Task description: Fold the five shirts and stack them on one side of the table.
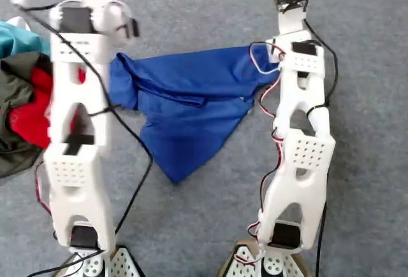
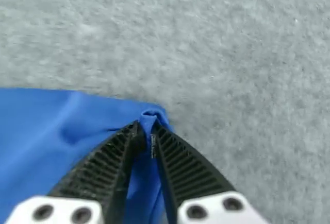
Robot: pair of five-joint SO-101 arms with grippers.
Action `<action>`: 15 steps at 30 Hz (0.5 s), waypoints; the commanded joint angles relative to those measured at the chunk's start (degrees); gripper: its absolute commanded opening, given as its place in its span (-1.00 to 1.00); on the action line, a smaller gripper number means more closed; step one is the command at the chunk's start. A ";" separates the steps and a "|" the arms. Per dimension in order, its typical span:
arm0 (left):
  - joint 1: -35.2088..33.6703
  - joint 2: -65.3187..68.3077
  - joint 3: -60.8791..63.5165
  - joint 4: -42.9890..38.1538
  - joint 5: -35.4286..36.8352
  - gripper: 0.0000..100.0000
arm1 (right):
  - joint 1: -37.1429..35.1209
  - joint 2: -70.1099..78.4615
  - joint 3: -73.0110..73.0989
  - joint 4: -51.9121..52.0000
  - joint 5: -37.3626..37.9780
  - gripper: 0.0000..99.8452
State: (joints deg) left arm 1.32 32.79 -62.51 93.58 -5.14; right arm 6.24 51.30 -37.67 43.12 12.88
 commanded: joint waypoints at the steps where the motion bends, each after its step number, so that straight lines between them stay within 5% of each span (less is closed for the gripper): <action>1: 9.23 -0.13 -1.41 7.21 -3.69 -0.60 | 1.54 2.15 -10.07 4.04 0.18 -1.00; 15: 19.87 5.49 17.49 -5.36 -1.67 -0.64 | 3.38 14.29 -32.40 14.15 0.18 -1.00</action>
State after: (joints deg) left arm 19.87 38.95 -45.89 91.38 -7.69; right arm 8.79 65.45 -64.40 56.22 12.79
